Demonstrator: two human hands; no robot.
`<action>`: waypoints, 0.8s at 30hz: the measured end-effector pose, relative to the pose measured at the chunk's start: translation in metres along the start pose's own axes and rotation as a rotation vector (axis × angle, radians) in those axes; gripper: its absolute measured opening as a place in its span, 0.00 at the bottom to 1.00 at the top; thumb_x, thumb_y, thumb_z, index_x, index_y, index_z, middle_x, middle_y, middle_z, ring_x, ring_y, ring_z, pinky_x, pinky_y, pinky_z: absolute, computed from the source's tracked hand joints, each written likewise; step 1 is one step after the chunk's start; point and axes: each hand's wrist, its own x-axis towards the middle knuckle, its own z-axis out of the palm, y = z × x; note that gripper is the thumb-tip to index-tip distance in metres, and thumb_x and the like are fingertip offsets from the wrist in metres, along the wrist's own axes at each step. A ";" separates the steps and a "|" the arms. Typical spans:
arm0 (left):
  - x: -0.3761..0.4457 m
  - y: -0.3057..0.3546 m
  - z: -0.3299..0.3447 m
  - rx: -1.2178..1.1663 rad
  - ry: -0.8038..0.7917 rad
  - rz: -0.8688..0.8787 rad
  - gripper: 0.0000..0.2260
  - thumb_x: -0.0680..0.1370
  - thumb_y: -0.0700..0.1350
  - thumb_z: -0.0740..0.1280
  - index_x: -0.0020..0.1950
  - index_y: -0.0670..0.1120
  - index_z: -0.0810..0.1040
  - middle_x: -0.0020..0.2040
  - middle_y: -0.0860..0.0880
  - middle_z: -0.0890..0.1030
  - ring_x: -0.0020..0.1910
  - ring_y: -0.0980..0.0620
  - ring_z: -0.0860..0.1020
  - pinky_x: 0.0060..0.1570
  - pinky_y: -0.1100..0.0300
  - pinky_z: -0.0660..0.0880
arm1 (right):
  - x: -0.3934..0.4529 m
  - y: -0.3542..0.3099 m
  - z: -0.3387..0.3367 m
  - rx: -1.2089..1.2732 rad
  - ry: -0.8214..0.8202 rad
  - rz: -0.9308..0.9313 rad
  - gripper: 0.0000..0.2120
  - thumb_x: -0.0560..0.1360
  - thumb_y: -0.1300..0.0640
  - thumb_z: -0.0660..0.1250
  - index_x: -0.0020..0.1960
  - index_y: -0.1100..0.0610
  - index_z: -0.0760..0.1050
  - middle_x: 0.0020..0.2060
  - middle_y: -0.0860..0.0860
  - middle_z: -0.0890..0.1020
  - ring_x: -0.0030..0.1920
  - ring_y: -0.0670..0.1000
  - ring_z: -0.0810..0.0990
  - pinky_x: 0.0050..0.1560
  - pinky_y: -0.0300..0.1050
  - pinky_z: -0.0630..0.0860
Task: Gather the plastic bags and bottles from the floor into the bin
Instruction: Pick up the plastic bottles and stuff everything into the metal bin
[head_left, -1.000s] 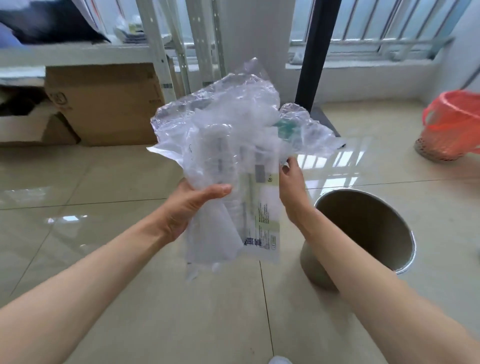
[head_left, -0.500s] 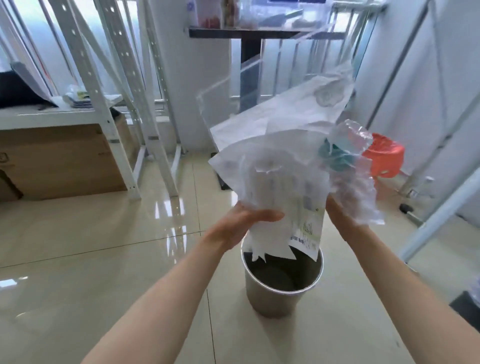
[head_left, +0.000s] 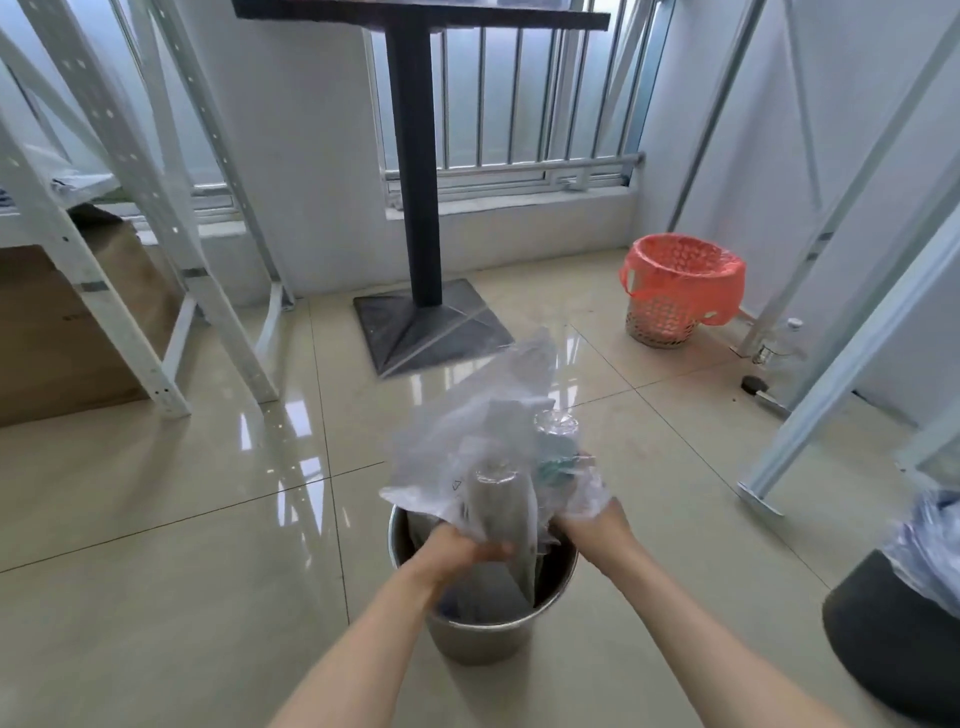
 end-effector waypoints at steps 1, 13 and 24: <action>0.003 -0.004 0.000 0.025 0.009 -0.053 0.31 0.60 0.43 0.81 0.62 0.40 0.79 0.55 0.46 0.85 0.57 0.47 0.82 0.60 0.54 0.77 | 0.002 -0.002 0.003 -0.051 0.001 -0.030 0.16 0.64 0.56 0.69 0.52 0.53 0.77 0.48 0.50 0.79 0.46 0.52 0.81 0.48 0.46 0.78; 0.042 -0.035 0.012 0.885 0.012 -0.334 0.20 0.72 0.49 0.74 0.62 0.45 0.77 0.52 0.47 0.75 0.55 0.49 0.76 0.59 0.59 0.71 | 0.022 0.007 0.032 -0.534 -0.065 -0.250 0.32 0.69 0.52 0.68 0.70 0.50 0.63 0.64 0.49 0.72 0.62 0.54 0.75 0.55 0.48 0.75; 0.097 -0.048 0.026 1.290 -0.068 -0.381 0.20 0.82 0.43 0.56 0.73 0.41 0.68 0.74 0.42 0.68 0.73 0.43 0.68 0.71 0.49 0.65 | 0.044 0.014 0.070 -1.030 -0.171 -0.140 0.29 0.74 0.62 0.65 0.72 0.60 0.58 0.63 0.59 0.73 0.62 0.58 0.75 0.56 0.50 0.74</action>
